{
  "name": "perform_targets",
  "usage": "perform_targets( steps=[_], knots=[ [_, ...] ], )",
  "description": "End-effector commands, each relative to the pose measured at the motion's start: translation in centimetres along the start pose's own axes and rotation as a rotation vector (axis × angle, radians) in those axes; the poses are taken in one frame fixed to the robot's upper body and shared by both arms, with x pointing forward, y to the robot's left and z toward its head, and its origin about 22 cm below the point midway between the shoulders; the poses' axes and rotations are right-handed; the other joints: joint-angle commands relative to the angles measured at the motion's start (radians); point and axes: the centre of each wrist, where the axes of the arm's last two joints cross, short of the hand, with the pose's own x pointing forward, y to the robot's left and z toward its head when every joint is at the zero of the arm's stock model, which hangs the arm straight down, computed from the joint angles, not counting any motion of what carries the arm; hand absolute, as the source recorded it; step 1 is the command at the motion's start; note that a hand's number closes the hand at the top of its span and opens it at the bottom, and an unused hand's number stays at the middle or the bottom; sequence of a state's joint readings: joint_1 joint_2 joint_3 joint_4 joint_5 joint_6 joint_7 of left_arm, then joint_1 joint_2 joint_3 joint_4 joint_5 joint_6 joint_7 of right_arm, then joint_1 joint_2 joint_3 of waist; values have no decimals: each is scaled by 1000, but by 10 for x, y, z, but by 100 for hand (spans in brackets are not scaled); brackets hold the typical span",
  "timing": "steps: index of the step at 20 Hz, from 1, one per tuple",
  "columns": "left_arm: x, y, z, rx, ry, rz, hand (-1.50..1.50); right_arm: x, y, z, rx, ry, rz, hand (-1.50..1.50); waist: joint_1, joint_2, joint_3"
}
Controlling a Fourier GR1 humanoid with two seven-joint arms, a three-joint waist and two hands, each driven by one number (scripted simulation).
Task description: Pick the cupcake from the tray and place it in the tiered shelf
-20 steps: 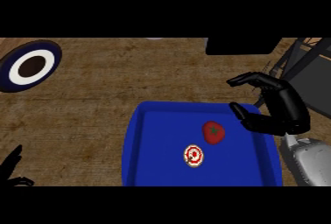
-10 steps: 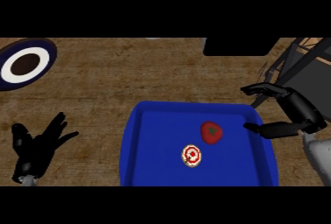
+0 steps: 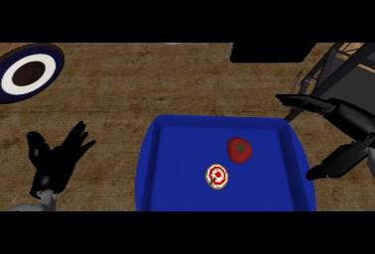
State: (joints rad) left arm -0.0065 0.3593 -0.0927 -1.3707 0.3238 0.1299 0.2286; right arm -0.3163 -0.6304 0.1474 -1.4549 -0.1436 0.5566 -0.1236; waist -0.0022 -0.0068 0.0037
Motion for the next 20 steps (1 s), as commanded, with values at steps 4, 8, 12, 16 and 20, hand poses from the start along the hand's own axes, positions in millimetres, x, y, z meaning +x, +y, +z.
perform_targets(
  steps=[4,8,12,16,20],
  knots=[
    [-7,1,-5,-9,15,-9,0,73,23,-19,87,119,141,-150,-7,3,-6],
    [1,-14,-6,-16,14,12,0,90,72,-37,16,177,172,-150,-2,4,-5],
    [10,-20,-16,-23,17,16,0,115,98,-44,-17,244,244,-150,-4,5,-5],
    [13,-17,-11,-36,10,0,0,126,108,-71,-2,344,309,-150,7,6,-4],
    [-7,-5,-3,-27,9,4,0,125,132,-78,59,407,336,-150,9,6,-4]
  ],
)
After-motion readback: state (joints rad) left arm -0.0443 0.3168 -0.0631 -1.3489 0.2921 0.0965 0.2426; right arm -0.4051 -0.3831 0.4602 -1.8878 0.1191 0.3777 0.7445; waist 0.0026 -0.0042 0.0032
